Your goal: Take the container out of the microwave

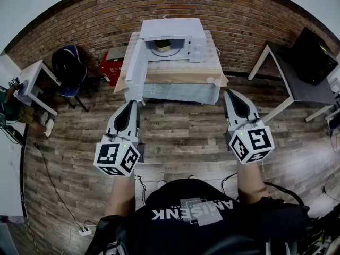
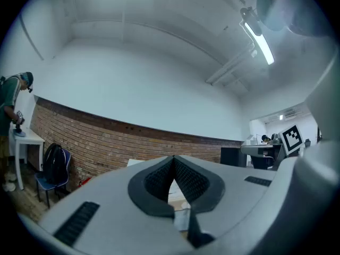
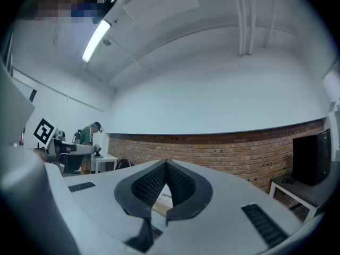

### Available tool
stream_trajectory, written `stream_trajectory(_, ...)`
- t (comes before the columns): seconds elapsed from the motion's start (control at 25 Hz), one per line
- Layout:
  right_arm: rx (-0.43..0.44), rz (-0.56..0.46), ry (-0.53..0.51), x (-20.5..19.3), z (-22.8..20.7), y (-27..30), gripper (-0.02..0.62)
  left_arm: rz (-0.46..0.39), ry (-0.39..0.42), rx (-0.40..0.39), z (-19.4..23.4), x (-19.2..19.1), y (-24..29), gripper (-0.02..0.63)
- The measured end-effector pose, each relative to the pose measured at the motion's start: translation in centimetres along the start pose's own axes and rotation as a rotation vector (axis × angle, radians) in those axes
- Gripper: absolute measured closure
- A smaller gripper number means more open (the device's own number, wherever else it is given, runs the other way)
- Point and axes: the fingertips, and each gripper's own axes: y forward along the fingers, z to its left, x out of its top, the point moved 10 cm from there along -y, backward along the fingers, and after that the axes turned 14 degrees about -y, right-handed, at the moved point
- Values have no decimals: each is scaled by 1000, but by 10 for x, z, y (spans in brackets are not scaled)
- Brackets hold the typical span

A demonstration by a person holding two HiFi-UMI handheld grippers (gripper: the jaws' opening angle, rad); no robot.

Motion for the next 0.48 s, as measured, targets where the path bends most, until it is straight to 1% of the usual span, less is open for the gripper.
stream_trajectory(0.12, -10, 16, -5, -3, 3, -3, 555, -8, 11, 10, 1, -1, -4, 595)
stream_trajectory(0.28, -21, 9, -6, 0, 5, -5, 555, -4, 23, 11, 1, -2, -5, 595)
stream_trajectory(0.48, -18, -1, 3, 2, 7, -7, 555, -1, -11, -9, 1, -3, -6, 594)
